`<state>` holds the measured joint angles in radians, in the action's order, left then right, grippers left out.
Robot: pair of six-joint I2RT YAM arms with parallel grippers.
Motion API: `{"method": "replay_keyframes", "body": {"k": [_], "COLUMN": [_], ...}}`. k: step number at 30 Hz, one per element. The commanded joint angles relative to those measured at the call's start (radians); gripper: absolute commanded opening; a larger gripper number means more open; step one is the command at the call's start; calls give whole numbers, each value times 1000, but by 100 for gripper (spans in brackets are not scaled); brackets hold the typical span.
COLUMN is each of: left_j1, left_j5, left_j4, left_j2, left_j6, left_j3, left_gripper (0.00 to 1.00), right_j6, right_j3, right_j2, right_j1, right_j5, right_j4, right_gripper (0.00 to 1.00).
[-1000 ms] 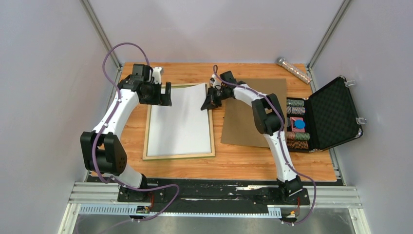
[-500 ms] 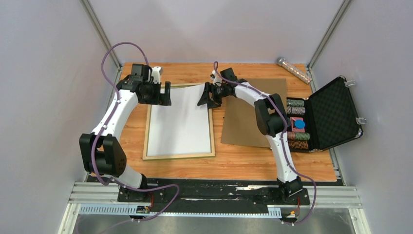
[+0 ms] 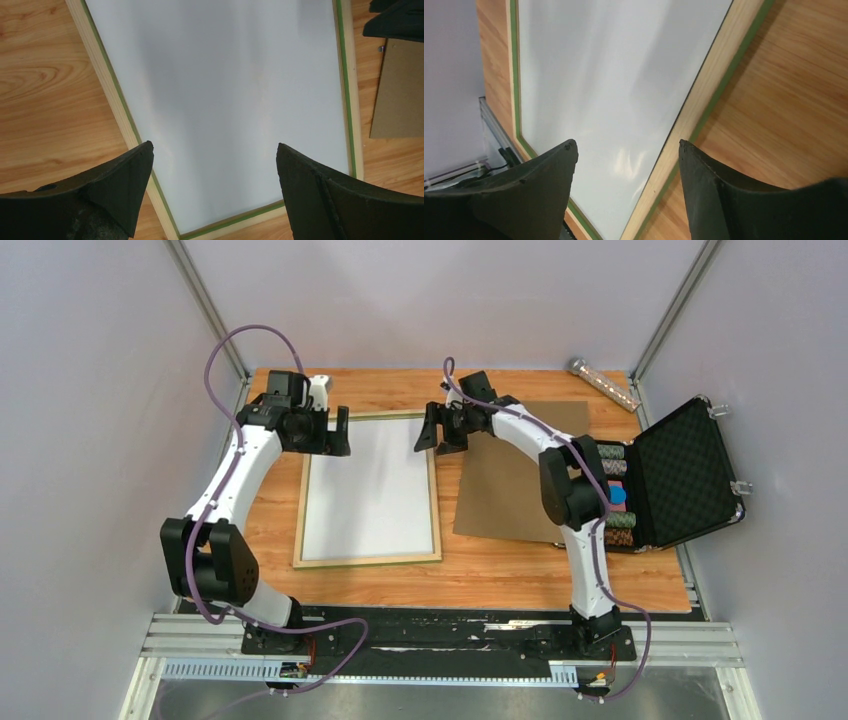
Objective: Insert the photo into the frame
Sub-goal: Turn over the photo from the photo frame, then pick up the photo frame item at the center of the board.
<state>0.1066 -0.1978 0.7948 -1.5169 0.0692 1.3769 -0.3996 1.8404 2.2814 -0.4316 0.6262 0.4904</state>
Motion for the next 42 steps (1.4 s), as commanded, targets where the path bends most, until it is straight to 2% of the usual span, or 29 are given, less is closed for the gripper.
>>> {"method": "replay_keyframes", "body": {"k": [1, 9, 11, 15, 23, 32, 42], "left_j1": [-9, -8, -8, 16, 240, 407, 499], "left_j5": [23, -58, -100, -199, -135, -146, -176], "left_j4": [-29, -62, -89, -143, -250, -323, -345], "left_j2": [62, 134, 161, 196, 154, -164, -545], "left_j6": [-28, -54, -53, -35, -44, 4, 97], "left_j3": [5, -33, -59, -90, -67, 100, 337], "left_gripper": [100, 100, 100, 100, 100, 100, 100], "right_j6": [146, 327, 333, 359, 395, 447, 468], "right_j3": [-75, -341, -403, -533, -712, -868, -912], "right_j2": [-191, -479, -541, -707, -975, -1118, -994], "right_j1": [-4, 4, 21, 126, 390, 648, 816], "right_j5": [-164, -403, -426, -391, -235, -185, -102], "right_j4": [12, 10, 6, -6, 2, 38, 54], "right_gripper": [73, 77, 82, 88, 87, 86, 81]}}
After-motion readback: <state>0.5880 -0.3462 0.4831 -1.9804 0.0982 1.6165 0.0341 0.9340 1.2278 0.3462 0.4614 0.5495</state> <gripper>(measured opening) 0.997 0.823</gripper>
